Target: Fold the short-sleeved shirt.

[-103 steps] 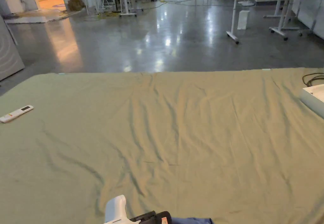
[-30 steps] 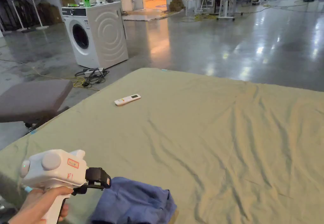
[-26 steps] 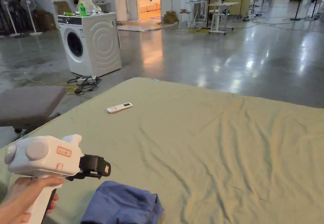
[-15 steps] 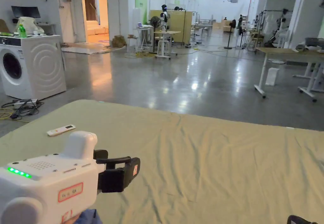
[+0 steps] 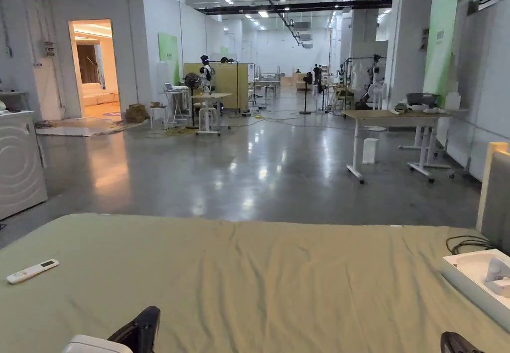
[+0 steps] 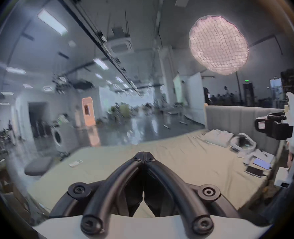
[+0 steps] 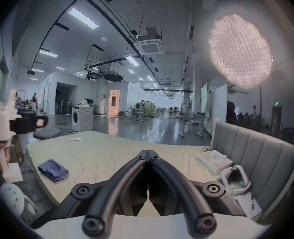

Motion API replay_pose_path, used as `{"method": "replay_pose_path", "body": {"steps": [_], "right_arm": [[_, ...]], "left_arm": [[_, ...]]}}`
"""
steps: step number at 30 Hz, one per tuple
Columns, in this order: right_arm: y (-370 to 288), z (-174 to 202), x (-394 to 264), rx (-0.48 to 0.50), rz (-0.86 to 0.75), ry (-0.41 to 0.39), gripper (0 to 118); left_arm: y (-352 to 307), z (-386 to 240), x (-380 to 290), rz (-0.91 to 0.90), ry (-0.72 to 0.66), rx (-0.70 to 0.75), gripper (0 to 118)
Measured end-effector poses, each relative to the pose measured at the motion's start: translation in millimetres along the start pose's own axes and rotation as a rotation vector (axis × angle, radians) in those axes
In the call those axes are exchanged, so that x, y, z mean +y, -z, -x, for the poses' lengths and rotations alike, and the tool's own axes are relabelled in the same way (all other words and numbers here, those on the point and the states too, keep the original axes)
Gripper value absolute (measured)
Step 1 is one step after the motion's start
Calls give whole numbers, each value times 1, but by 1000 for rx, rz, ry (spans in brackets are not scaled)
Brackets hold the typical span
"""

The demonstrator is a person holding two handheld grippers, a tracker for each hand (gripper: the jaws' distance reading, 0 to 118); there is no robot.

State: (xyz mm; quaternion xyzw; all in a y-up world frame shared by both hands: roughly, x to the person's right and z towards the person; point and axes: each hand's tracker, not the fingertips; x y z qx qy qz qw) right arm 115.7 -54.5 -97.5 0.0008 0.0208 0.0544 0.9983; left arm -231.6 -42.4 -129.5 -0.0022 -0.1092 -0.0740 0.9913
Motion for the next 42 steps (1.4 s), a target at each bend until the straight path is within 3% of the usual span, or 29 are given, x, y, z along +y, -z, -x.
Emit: {"method": "replay_pose_path", "body": {"steps": [10,19,42], "right_arm": [[-5,-10,-9,12,37,122,0],[-1,0,-9,31,74,57,0],[-2,3,-4,27,66,46,0]], "left_arm": [[-18,11,1,-6,-49,-36,1],[-15,10,7,-25,-66,-44,1],[-10,6,10,-22,-90,-69,1]]}}
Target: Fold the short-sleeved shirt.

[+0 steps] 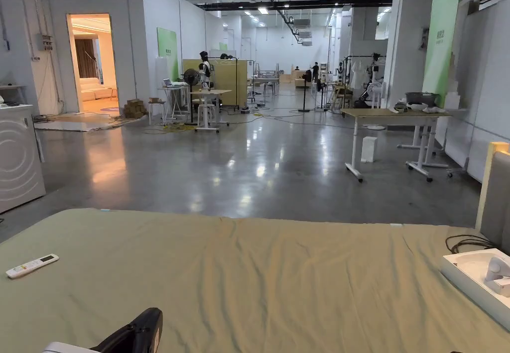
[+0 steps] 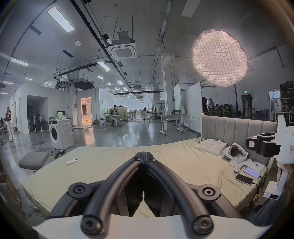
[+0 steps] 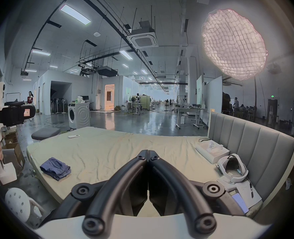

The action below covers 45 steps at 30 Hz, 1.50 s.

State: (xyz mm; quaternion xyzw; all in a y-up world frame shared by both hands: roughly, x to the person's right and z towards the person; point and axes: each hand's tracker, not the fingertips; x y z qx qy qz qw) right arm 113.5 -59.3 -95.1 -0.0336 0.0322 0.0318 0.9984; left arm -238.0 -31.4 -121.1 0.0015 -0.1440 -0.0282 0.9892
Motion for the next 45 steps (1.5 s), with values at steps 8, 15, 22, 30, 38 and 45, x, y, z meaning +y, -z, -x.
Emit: {"method": "replay_pose_path", "body": {"steps": [8,15,22,30,38,45], "right_arm": [[0,5,1,-14,-2,3,57],[-1,7,0,6,-22,36,107],[-8,11,-2,4,-62,26,118],[-3,10,0,-23,-40,2,118],[-3,6,1,-31,-32,9,118],[-1,8,-1,-24,-36,11,118]], "left_arm": [[-1,6,-1,3,-40,40,17],[-3,8,0,1,-48,72,98],[-1,4,0,6,-20,44,99],[-3,4,3,-6,-44,34,99],[-3,1,1,12,-37,36,99],[0,-2,0,18,-33,28,99]]}}
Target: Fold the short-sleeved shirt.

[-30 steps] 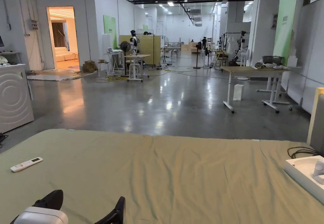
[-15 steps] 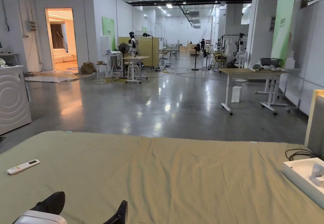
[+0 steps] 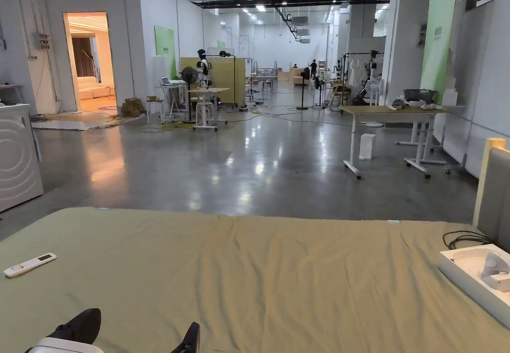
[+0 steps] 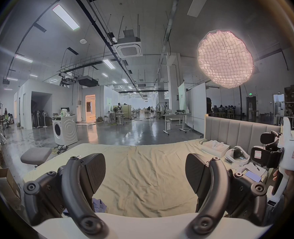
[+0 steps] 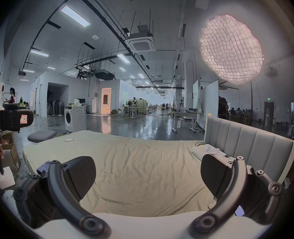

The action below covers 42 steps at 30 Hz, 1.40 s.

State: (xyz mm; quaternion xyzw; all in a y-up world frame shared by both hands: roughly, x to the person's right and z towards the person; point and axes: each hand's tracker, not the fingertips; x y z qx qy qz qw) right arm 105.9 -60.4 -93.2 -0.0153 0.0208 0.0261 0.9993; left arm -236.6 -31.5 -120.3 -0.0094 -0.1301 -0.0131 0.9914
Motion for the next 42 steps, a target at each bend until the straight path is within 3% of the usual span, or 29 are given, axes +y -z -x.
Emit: {"method": "replay_pose_path", "body": {"steps": [6,9,13,15,17,19,22,26,31,37,42], "right_arm": [[0,-4,2,-50,-24,43,118],[8,-7,0,-31,37,221,118],[16,-17,-4,91,98,476,118],[19,-20,-2,104,149,547,118],[23,-18,3,40,220,546,118],[24,-12,7,-19,272,494,118],[23,-12,9,19,318,415,118],[23,-5,8,-27,301,451,118],[39,-7,2,-163,458,477,118],[38,-20,-5,-136,425,513,117],[34,-20,-5,-146,384,472,117]], "left_arm": [[0,2,-3,12,-20,4,99],[1,2,-5,14,-39,2,99],[1,1,-7,23,-47,-15,99],[1,1,-7,25,-44,-17,99],[3,4,-10,32,-63,-31,99],[4,6,-12,49,-99,-35,99],[2,7,-14,45,-105,-30,99],[2,8,-10,42,-86,-10,99],[3,9,-11,43,-107,-21,99],[3,10,-14,56,-97,-9,99],[3,8,-12,45,-101,-19,99]]}}
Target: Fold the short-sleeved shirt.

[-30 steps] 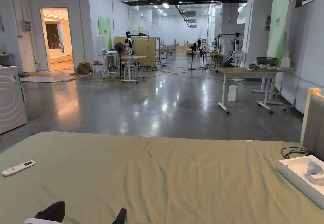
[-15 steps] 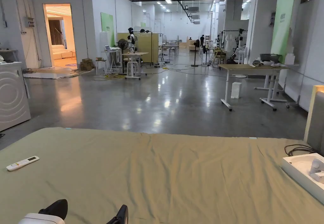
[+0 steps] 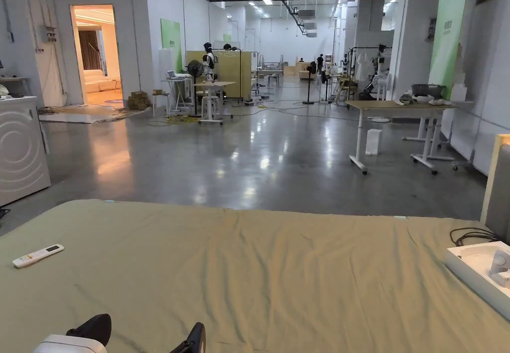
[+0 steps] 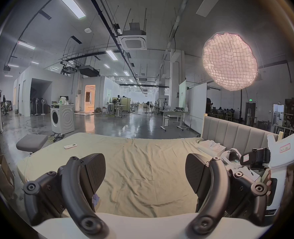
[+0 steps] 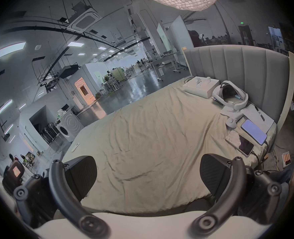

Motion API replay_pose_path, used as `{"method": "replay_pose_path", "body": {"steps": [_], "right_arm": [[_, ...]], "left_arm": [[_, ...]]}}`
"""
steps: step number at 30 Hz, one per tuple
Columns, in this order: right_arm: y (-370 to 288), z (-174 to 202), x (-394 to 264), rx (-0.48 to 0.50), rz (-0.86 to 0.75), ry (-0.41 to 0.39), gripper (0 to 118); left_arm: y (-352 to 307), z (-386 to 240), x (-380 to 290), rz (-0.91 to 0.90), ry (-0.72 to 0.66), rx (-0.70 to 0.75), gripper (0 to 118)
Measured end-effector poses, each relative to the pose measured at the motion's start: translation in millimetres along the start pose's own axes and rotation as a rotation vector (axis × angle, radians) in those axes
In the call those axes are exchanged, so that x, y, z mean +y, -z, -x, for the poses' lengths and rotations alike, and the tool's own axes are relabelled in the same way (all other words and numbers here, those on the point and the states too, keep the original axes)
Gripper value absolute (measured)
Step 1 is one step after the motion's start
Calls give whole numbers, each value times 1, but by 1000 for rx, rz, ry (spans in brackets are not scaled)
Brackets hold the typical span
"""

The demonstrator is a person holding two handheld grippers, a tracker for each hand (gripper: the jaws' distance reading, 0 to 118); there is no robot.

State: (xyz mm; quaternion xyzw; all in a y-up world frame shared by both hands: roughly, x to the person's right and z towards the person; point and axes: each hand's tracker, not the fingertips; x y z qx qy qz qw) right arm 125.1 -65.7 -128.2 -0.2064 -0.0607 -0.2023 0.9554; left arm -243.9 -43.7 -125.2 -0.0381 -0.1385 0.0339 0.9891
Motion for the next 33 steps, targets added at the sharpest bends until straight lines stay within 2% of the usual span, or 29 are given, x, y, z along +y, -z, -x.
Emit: {"method": "replay_pose_path", "body": {"steps": [2,5,10,14,17,19,27,33], "right_arm": [[0,4,1,-55,-3,-31,117],[-2,6,-1,-61,-45,-55,117],[-12,4,1,109,-92,-51,117],[-24,8,2,170,-186,-125,118],[-33,14,2,117,-285,-251,118],[-38,17,3,88,-328,-294,118],[-42,15,9,130,-330,-257,118],[-42,24,6,59,-362,-367,118]], "left_arm": [[0,-1,1,-4,3,-7,99],[2,-3,1,-2,11,-13,99],[4,-8,3,-1,28,-20,99],[4,-10,4,-4,33,-23,99],[2,-12,7,-8,43,-25,99],[1,-14,9,-14,55,-25,99],[1,-15,13,-22,65,-25,99],[1,-15,15,-19,69,-16,99]]}}
